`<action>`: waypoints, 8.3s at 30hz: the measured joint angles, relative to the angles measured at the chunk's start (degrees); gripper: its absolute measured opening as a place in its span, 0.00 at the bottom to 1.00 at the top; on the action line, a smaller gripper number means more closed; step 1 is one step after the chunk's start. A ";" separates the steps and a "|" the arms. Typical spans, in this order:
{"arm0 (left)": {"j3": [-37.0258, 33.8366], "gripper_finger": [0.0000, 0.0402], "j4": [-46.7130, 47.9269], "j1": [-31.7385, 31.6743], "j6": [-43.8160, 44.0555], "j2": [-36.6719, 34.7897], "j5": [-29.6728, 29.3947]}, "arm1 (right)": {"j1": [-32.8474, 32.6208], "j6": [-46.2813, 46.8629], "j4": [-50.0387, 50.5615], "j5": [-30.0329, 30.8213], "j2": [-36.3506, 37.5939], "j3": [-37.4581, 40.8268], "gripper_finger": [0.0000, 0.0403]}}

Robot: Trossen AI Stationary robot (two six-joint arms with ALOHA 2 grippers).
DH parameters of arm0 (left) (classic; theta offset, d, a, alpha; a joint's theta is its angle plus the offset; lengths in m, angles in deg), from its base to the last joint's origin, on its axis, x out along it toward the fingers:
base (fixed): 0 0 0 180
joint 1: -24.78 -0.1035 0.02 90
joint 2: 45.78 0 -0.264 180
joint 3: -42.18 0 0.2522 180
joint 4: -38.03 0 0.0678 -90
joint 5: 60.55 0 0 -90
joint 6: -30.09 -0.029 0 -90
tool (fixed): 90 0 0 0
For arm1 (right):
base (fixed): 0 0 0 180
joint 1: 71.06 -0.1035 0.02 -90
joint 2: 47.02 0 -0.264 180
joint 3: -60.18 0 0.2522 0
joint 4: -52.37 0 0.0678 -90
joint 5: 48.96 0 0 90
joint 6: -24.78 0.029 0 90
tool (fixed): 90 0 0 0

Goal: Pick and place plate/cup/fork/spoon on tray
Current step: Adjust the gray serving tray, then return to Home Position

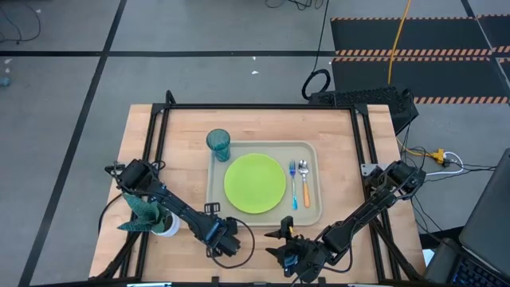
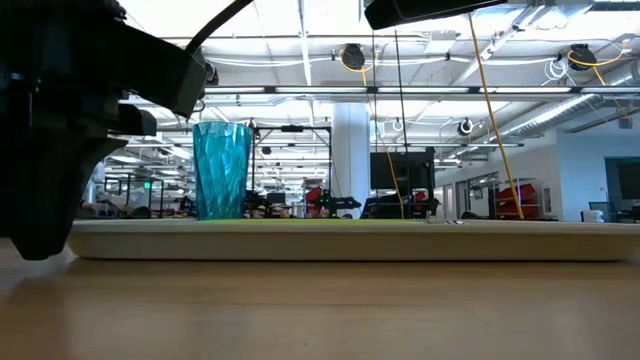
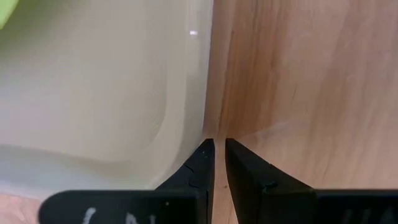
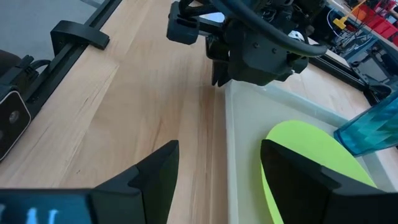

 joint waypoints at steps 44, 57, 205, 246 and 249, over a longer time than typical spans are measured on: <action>28.94 0.10 21.76 5.85 -1.98 -0.09 -24.03 | -7.48 53.54 37.09 -0.60 17.05 11.12 0.54; 28.94 0.10 20.95 5.57 -3.89 -0.09 -33.46 | -8.22 53.94 24.04 -3.67 17.03 18.99 0.54; -78.68 0.01 -58.58 -33.27 -33.56 -111.30 5.01 | 37.38 0.15 -17.86 -42.18 90.60 68.67 0.00; -78.68 0.05 -58.77 -33.31 -35.84 -106.42 4.49 | 37.29 1.51 -4.76 -37.46 105.63 70.79 0.00; -78.68 0.05 -58.80 -33.31 -35.56 -106.42 4.49 | 37.29 1.51 -4.76 -37.48 105.63 70.79 0.00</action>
